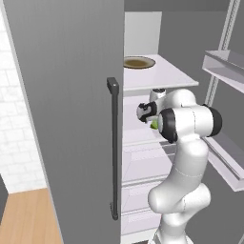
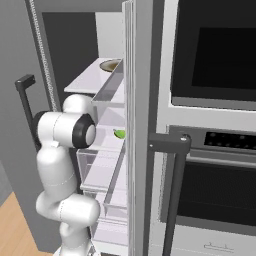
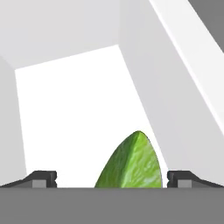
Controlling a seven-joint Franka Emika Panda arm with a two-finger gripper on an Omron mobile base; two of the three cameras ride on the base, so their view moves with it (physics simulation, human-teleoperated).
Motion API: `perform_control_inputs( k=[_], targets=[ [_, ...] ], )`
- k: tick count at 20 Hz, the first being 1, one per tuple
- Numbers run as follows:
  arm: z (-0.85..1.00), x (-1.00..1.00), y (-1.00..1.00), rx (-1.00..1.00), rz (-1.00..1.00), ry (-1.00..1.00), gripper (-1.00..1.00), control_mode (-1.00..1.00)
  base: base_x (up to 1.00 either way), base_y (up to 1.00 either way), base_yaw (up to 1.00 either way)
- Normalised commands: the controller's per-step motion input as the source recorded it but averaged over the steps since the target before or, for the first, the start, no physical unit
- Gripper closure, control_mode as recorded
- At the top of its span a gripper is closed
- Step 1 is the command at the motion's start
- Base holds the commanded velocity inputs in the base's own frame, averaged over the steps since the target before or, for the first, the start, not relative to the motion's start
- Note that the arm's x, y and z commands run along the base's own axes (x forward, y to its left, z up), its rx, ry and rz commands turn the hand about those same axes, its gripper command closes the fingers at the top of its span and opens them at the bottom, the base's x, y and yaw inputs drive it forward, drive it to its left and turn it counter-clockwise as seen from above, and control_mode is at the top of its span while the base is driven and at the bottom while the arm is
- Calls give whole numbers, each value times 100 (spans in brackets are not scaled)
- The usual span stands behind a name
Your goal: Grab a lemon wedge from the fridge and one ice cube from the ice bowl, and put them in the glass of lemonade.
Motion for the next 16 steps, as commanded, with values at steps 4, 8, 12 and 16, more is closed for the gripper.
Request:
perform_control_inputs(
  k=[4, 8, 12, 16],
  targets=[
    [-8, 0, -1, 0, -5, 14, -100, -100, 0, 0, 0],
    [-11, 6, 0, 0, -2, 8, -100, -100, 0, 0, 0],
    [-29, -10, 0, 0, -2, 8, -100, -100, 0, 0, 0],
    [-37, -8, 0, 0, -1, 5, -100, -100, 0, 0, 0]
  ],
)
